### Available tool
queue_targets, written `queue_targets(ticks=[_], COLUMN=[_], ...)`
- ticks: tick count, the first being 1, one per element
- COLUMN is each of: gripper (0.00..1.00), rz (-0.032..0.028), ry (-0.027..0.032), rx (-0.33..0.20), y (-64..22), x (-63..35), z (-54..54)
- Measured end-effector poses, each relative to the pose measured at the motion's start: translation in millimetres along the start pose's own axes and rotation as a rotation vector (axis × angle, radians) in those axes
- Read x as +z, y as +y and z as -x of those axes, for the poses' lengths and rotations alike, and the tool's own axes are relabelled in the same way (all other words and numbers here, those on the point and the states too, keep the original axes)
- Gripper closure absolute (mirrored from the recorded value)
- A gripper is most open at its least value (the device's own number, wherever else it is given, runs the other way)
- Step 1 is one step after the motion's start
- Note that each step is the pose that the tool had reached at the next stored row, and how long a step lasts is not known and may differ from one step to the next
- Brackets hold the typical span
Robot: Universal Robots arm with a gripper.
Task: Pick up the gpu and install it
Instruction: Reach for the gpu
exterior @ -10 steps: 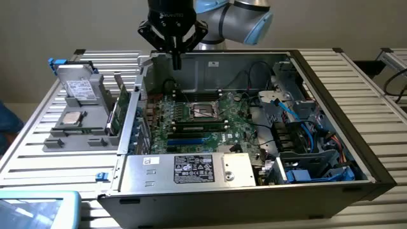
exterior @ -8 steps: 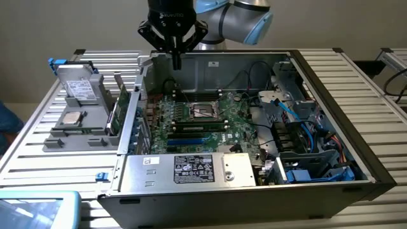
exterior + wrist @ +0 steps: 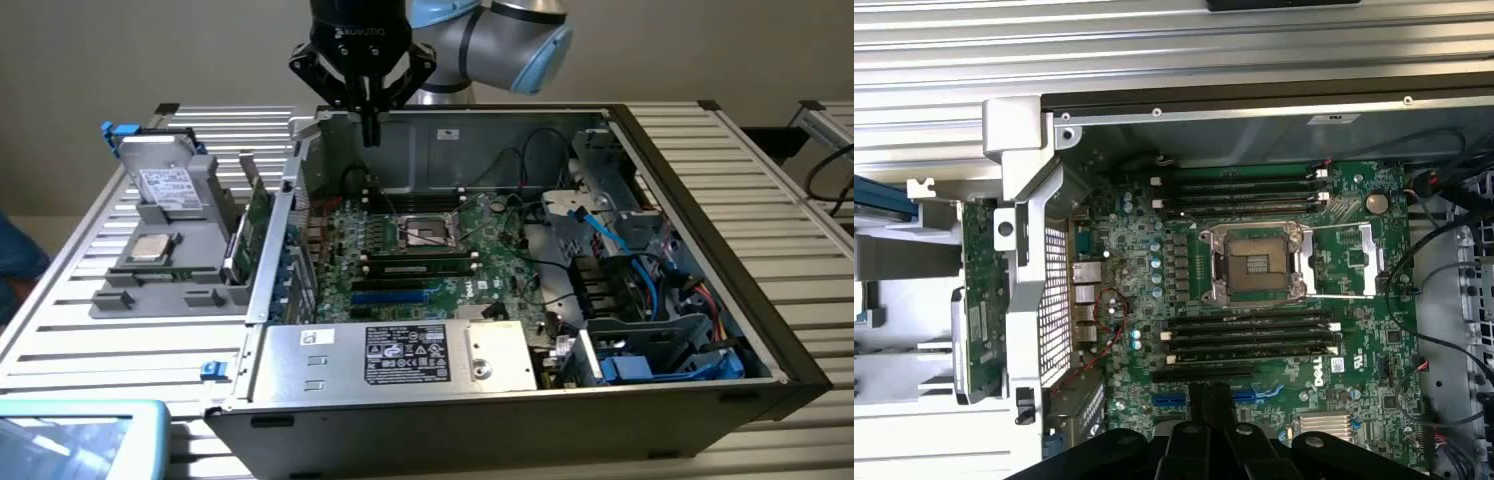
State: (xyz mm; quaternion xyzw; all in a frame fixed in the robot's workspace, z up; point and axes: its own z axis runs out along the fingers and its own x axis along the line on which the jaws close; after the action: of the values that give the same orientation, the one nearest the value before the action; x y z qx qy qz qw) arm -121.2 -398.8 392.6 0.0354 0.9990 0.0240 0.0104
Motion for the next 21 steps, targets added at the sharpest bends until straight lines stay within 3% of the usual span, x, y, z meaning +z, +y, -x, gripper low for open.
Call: queue_targets(ticks=[5, 8, 21], gripper=[0.88, 0.88, 0.88], rz=[0.0001, -0.0001, 0.0001], ry=[0.0, 0.0, -0.0007], rx=[0.0, 0.0, 0.0], y=[0.0, -0.5, -4.2], x=[0.0, -0.2, -1.2], z=[-0.2, -7.1, -60.3])
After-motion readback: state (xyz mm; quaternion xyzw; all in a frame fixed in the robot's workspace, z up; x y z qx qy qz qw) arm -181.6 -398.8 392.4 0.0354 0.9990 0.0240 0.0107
